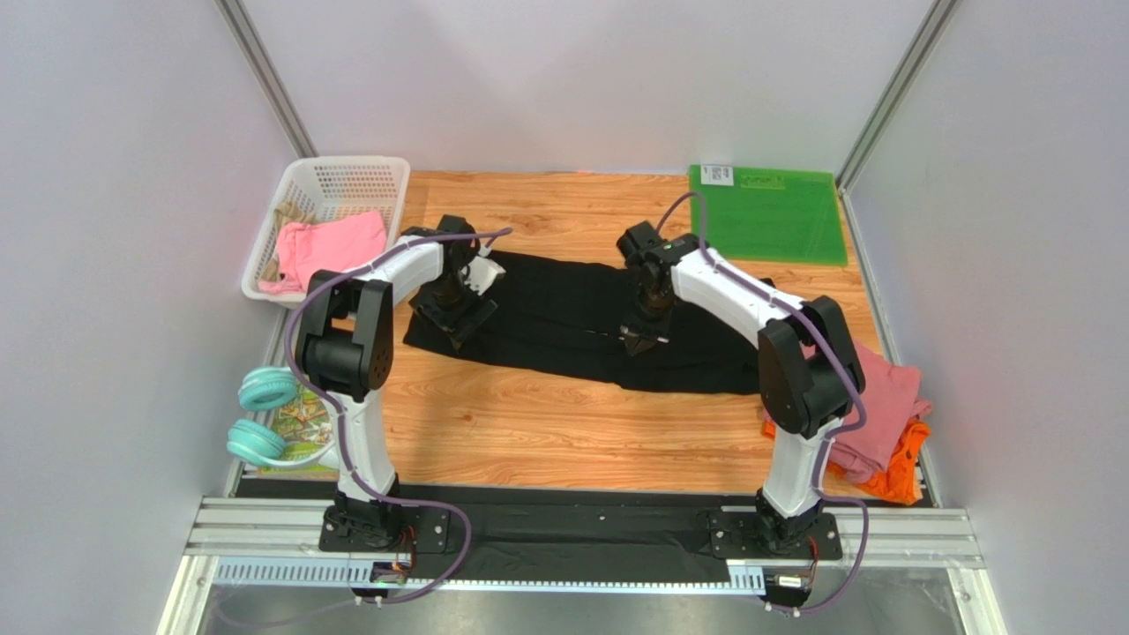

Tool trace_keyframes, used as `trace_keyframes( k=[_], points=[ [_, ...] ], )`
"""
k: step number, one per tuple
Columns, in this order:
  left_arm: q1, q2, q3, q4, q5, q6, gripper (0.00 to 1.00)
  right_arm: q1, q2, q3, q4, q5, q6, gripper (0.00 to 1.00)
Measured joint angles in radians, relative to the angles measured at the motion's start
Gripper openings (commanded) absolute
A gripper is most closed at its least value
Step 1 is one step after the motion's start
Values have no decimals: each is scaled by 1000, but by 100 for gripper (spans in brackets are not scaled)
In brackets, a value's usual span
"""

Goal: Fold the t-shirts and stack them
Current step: Fold the other side of the tshirt into a rectangle

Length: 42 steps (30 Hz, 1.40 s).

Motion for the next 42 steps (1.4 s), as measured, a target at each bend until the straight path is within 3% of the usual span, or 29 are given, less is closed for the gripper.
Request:
trace_keyframes(
  k=[9,20,34,42],
  points=[
    [2,-11,-15,11,-1,0,92,-180,-17,171,-70,49,-53,0],
    [3,-11,-15,11,-1,0,92,-218,61,351,-132,72,-83,0],
    [6,-14,-8,0,-34,8,93,-266,209,258,-121,73,-107,1],
    [53,-15,168,-18,-63,-5,93,-298,212,259,-109,72,-110,0]
  ],
)
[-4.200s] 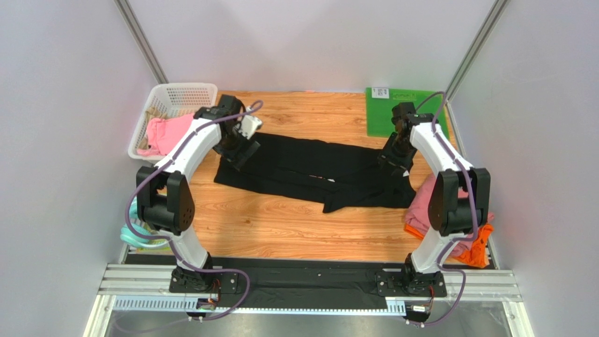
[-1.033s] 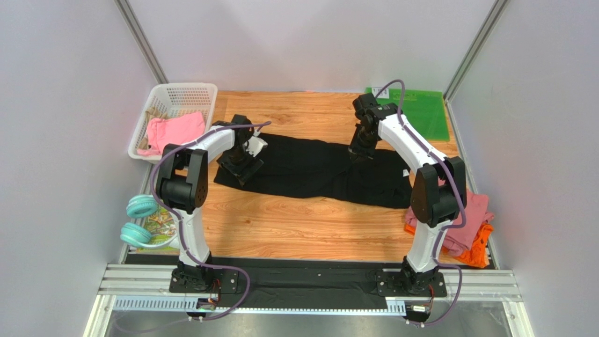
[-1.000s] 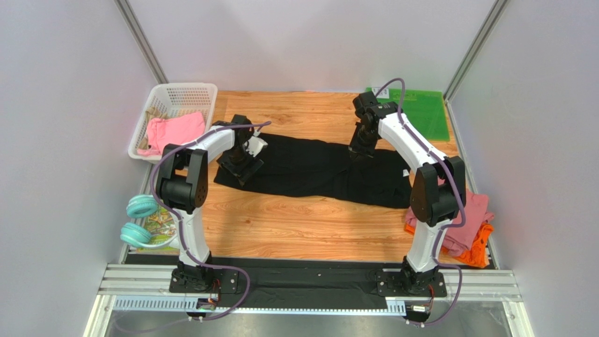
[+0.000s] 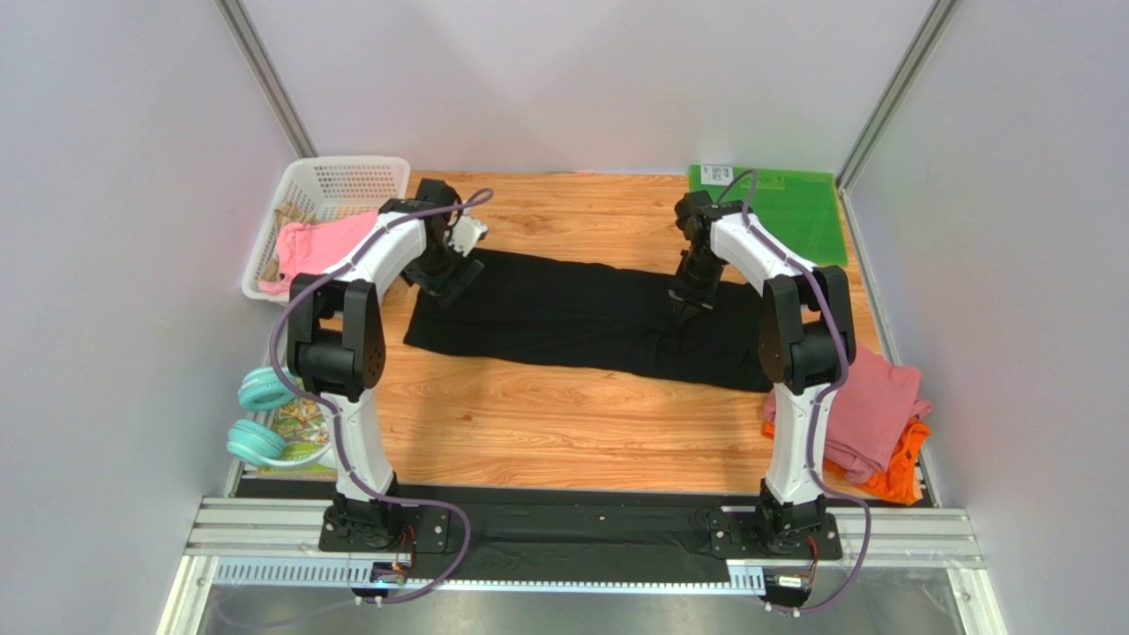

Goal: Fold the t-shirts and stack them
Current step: Fold the other side of the tshirt into a rectangle

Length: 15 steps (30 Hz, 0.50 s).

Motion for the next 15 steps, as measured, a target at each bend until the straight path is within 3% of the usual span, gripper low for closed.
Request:
trace_keyframes(
  k=[7,13,15],
  points=[
    [3,29,63,-6,8,-24,92,1,0,0,9,-14,-5,1],
    [-1,13,-23,-19,35,-42,90,1,0,0,15,-20,-8,1],
    [-1,-5,-66,-28,38,-45,84,1,0,0,16,-21,-8,1]
  ],
)
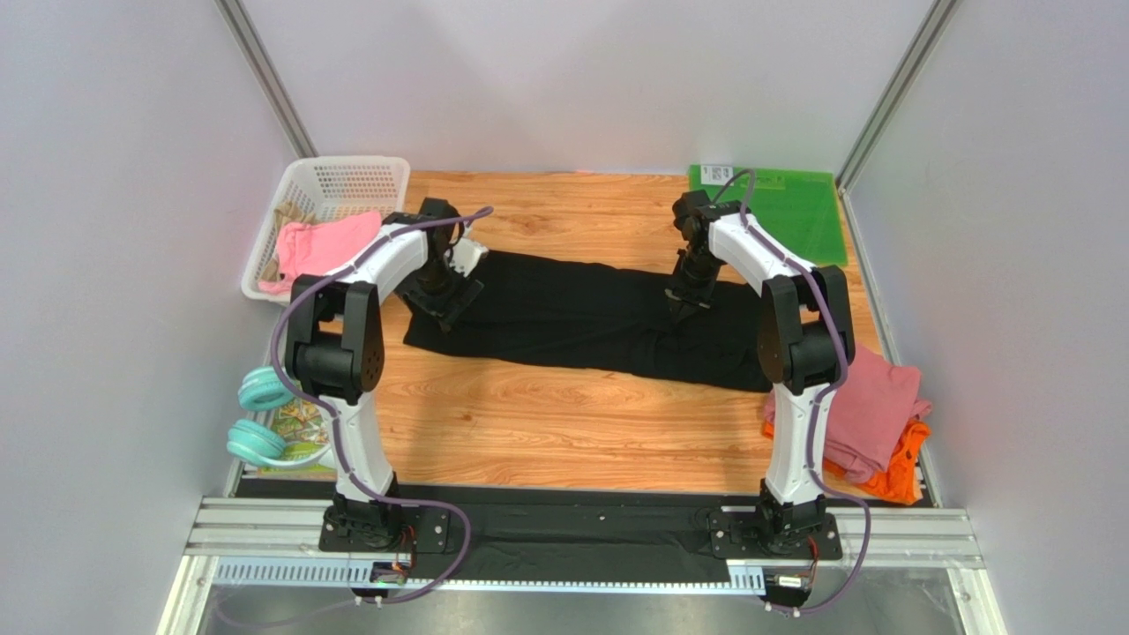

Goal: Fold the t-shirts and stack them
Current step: Fold the other side of the tshirt into a rectangle

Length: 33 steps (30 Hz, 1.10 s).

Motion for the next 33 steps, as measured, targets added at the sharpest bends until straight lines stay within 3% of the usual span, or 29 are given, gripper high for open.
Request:
trace_keyframes(
  k=[4,11,18,22,30,33],
  points=[
    [0,-48,-72,-14,12,-16,71,0,0,0,7,-3,0,1],
    [0,-113,-103,-16,41,-27,69,0,0,-3,18,-8,0,0],
    [0,-97,-93,7,8,-27,68,0,0,-25,29,-8,0,0],
    [2,-64,-80,31,-16,-27,63,0,0,-31,34,-8,0,0],
    [8,-25,-45,37,-26,-48,19,0,0,-43,40,-8,0,0],
    [8,-25,-32,37,-26,-50,10,0,0,-43,41,-8,0,0]
  ],
)
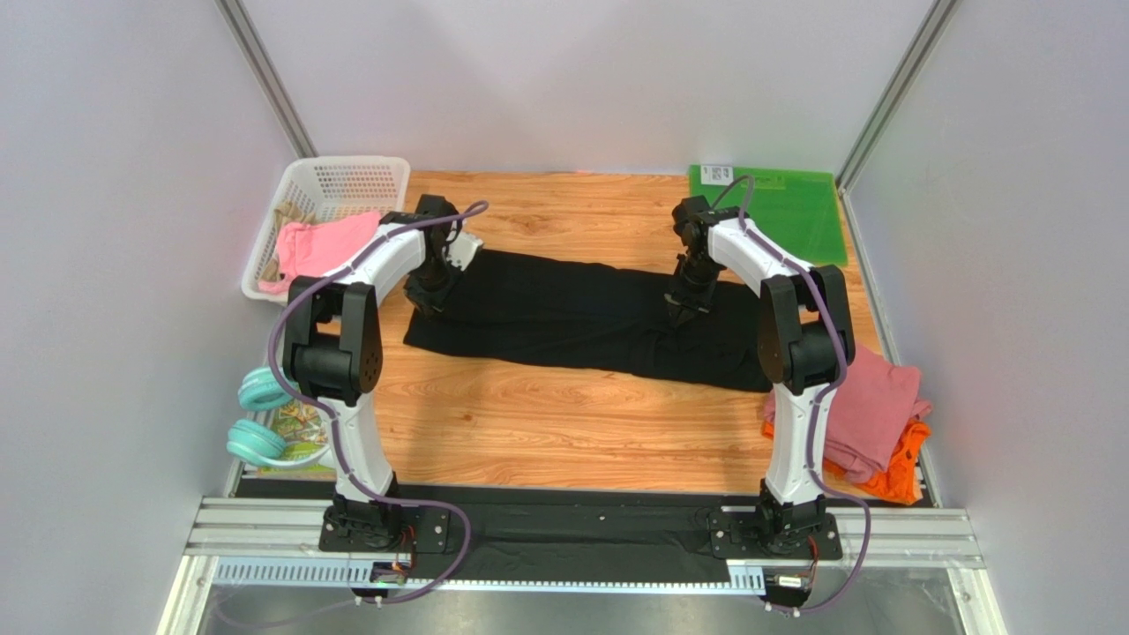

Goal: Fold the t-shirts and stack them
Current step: Fold the other side of the tshirt into a rectangle

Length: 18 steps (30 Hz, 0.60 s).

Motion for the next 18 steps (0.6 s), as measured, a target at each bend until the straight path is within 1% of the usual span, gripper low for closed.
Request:
trace_keyframes(
  k=[2,3,5,12,18],
  points=[
    [0,0,3,-1,0,0,8,0,0,0,0,0,0,0],
    [0,0,3,-1,0,0,3,0,0,0,0,0,0,0],
    [0,0,4,-2,-1,0,0,0,0,0,0,0,0,0],
    [1,0,25,-8,-19,4,0,0,0,0,0,0,-2,0],
    [10,6,134,-22,-48,8,0,-4,-1,4,-5,0,-7,0]
  ],
)
